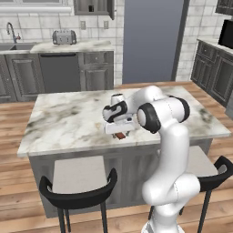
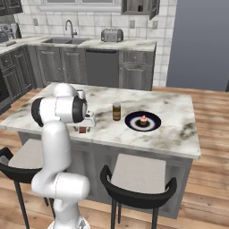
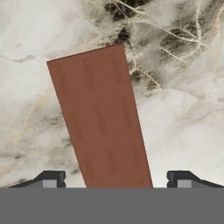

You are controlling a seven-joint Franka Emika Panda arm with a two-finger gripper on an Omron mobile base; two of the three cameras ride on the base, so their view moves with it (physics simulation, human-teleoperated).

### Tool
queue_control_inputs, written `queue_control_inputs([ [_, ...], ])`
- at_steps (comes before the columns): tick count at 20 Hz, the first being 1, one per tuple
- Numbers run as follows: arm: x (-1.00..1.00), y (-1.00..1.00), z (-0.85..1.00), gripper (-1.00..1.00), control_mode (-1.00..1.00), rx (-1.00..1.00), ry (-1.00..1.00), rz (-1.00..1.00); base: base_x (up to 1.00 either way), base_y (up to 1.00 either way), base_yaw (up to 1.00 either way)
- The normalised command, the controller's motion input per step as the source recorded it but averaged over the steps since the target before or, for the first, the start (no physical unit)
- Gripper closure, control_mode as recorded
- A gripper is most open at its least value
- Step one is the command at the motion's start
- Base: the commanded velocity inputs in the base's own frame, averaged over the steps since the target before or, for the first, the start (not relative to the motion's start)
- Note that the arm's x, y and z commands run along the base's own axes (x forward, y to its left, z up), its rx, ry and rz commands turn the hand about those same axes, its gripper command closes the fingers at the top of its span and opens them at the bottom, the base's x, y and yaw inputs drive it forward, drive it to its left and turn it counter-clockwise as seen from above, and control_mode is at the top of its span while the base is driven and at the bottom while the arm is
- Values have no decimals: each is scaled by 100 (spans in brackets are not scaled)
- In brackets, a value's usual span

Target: Take the cinnamon bottle from the cabinet and place it on the dining table, next to the plate with the cupcake. Then take the chocolate from the dining counter and place it on the cupcake plate.

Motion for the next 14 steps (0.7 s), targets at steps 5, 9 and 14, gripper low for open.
queue_control_inputs([
  [5,24,0,-40,-100,-100,0,-19,0,0,0,0],
  [9,48,0,-36,-100,-100,0,-14,0,0,0,0],
  [14,24,0,-53,-100,-100,3,-5,0,0,0,0],
])
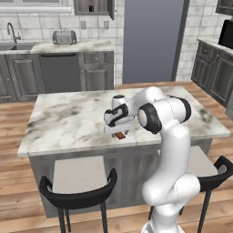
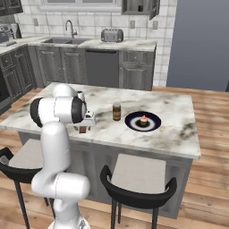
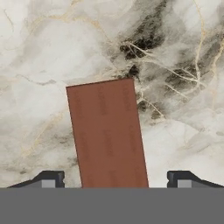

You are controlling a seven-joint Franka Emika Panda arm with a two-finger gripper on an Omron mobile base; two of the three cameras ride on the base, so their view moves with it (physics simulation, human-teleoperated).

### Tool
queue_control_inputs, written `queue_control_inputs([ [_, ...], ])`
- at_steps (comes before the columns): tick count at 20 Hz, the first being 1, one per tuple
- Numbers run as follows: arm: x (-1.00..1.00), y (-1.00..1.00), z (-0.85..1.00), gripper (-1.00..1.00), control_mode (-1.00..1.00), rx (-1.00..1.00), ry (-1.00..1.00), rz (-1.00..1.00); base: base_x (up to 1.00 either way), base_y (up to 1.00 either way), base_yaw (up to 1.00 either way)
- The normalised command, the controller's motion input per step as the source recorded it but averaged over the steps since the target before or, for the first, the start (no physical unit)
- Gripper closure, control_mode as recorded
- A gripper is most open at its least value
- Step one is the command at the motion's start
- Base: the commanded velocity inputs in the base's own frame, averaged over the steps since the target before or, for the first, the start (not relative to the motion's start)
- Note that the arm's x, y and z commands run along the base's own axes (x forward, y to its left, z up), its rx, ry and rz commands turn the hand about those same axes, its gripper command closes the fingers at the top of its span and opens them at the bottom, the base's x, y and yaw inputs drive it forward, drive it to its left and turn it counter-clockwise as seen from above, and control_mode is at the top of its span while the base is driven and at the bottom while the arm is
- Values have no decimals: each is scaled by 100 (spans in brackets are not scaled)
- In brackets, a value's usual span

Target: Take the cinnamon bottle from the cabinet and place it on the dining table, next to the plate with the cupcake. Then take the chocolate from the dining counter and place it on the cupcake plate.

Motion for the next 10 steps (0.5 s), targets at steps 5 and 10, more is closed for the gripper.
queue_control_inputs([
  [5,7,0,-74,100,-100,1,-1,0,0,0,0],
  [10,0,0,-61,100,-100,0,0,0,0,0,0],
])
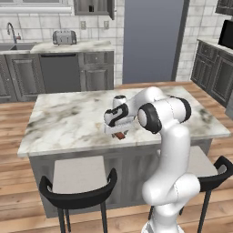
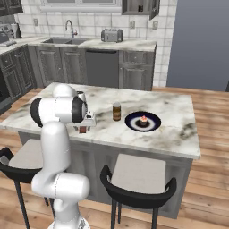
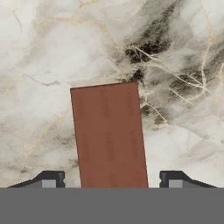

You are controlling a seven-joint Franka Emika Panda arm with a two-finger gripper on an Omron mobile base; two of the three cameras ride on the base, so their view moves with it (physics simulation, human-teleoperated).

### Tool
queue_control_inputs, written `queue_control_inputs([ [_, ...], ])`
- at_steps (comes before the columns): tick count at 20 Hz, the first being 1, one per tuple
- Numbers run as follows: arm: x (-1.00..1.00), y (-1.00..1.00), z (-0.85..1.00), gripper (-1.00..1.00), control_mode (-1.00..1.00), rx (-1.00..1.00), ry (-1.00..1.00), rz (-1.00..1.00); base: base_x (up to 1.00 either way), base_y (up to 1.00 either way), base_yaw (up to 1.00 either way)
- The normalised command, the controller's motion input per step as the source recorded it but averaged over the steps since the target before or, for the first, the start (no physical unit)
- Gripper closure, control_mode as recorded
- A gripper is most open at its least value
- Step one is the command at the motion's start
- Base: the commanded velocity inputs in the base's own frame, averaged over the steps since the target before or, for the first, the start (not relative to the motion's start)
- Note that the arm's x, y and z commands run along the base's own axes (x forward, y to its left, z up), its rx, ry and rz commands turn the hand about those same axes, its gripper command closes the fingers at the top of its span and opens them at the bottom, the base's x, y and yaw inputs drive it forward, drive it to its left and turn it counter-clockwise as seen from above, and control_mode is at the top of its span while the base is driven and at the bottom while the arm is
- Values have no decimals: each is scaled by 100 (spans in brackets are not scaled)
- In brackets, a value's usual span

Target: Take the cinnamon bottle from the cabinet and place it on the dining table, next to the plate with the cupcake. Then take the chocolate from the dining counter and place it on the cupcake plate.

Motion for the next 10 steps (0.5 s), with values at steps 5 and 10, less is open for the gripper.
queue_control_inputs([
  [5,1,0,-22,100,-100,0,13,0,0,0,0],
  [10,0,-14,2,100,-100,0,1,0,0,0,0],
])
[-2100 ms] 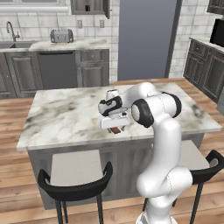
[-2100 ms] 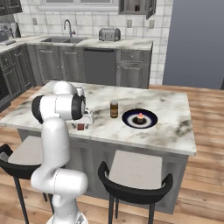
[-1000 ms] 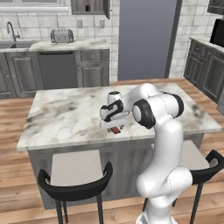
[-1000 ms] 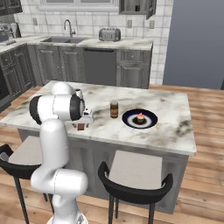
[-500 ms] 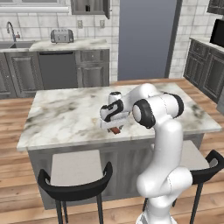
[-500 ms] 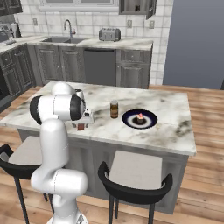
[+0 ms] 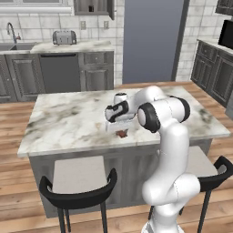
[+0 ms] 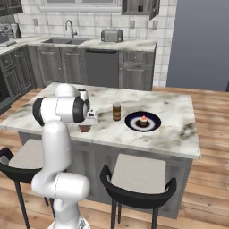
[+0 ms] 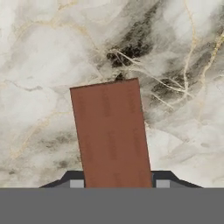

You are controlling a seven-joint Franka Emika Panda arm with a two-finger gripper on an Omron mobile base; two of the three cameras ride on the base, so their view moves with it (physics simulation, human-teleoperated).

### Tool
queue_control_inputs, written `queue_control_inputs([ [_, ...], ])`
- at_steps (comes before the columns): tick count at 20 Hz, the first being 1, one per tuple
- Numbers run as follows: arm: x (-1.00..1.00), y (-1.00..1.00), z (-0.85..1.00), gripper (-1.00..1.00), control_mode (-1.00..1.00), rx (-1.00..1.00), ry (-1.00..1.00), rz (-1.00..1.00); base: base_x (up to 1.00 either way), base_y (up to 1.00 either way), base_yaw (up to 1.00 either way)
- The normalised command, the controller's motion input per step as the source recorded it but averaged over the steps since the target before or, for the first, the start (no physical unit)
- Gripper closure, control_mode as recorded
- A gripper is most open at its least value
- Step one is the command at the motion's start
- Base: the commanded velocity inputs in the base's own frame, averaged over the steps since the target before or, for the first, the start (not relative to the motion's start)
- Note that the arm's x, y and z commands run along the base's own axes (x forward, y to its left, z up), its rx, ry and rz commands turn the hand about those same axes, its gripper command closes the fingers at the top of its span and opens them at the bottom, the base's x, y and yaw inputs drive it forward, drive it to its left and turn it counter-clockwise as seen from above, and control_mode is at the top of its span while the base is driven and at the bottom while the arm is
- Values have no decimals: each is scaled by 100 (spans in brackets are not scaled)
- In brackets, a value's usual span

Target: Take the cinnamon bottle from the cabinet and place it on the dining table, next to the plate with the cupcake. Then take the chocolate from the dining counter and place it on the cupcake plate.

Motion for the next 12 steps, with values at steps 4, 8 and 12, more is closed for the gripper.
queue_control_inputs([
  [4,-3,-50,54,100,-100,0,-5,0,0,0,0],
  [8,-12,-75,90,100,-100,0,-8,0,0,0,0],
  [12,-25,-91,84,100,-100,-1,-6,0,0,0,0],
])
